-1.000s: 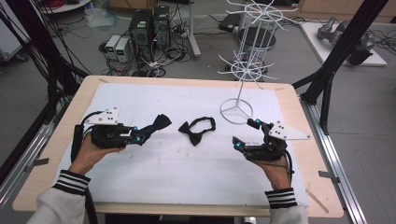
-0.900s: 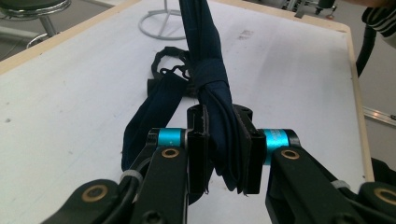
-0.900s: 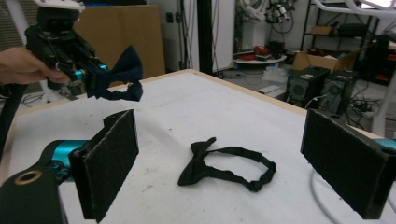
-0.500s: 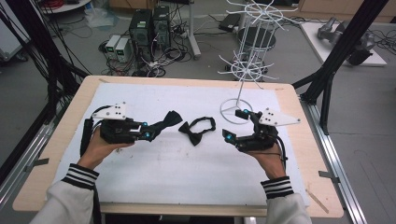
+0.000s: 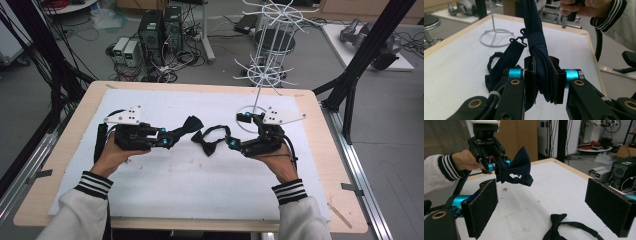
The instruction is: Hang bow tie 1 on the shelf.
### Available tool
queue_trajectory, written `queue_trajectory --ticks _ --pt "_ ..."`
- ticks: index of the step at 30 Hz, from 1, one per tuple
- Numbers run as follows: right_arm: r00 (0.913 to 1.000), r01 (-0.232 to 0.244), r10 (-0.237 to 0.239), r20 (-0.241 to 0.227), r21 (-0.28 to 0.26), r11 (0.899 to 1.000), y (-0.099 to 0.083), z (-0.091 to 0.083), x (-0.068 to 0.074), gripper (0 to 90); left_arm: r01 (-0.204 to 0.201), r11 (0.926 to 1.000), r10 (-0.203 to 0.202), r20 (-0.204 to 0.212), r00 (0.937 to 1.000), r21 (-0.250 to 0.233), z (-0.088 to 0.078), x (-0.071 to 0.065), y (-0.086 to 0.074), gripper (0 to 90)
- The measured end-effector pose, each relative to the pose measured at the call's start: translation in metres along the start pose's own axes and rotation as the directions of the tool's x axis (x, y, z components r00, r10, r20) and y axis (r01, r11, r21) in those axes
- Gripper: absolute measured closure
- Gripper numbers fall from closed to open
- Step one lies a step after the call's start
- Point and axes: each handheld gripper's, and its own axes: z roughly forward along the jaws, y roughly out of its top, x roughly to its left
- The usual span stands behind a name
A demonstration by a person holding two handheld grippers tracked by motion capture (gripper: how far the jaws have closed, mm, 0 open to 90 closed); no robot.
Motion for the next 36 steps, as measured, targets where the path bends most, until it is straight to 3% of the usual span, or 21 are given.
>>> queue_trajectory --ticks 8,13,21,29,31,34,36 --pt "0.9975 -0.018 0.018 -0.069 0.004 1.0 0.01 0.011 -0.002 12.8 -0.011 0.9996 0.012 0.039 0.9992 -0.025 0.011 -0.002 0.007 77.3" --pt "0.9888 -0.027 0.032 -0.146 0.034 0.999 0.013 0.02 -0.005 15.0 -0.013 0.9991 0.015 0.057 0.9983 -0.04 0.017 -0.002 0.009 77.4" --pt "0.9827 -0.003 0.018 -0.184 0.082 0.997 0.016 0.035 -0.004 15.2 -0.022 0.9984 0.026 0.075 0.9968 -0.051 0.02 -0.004 0.01 77.4" --pt "0.9773 0.019 0.002 -0.212 0.096 0.995 0.018 0.044 -0.001 17.5 -0.032 0.9978 0.037 0.089 0.9953 -0.058 0.02 -0.007 0.01 77.4" --pt "0.9723 0.013 0.008 -0.234 0.087 0.996 0.019 0.046 0.0 20.4 -0.033 0.9978 0.039 0.091 0.9951 -0.058 0.021 -0.008 0.011 77.4" --pt "0.9713 0.011 0.012 -0.237 0.098 0.995 0.02 0.047 0.0 24.0 -0.039 0.9976 0.044 0.096 0.9944 -0.057 0.021 -0.008 0.011 77.4" --pt "0.9692 0.029 -0.004 -0.246 0.101 0.994 0.022 0.049 0.002 31.2 -0.046 0.9975 0.051 0.095 0.9941 -0.053 0.022 -0.009 0.011 77.5"
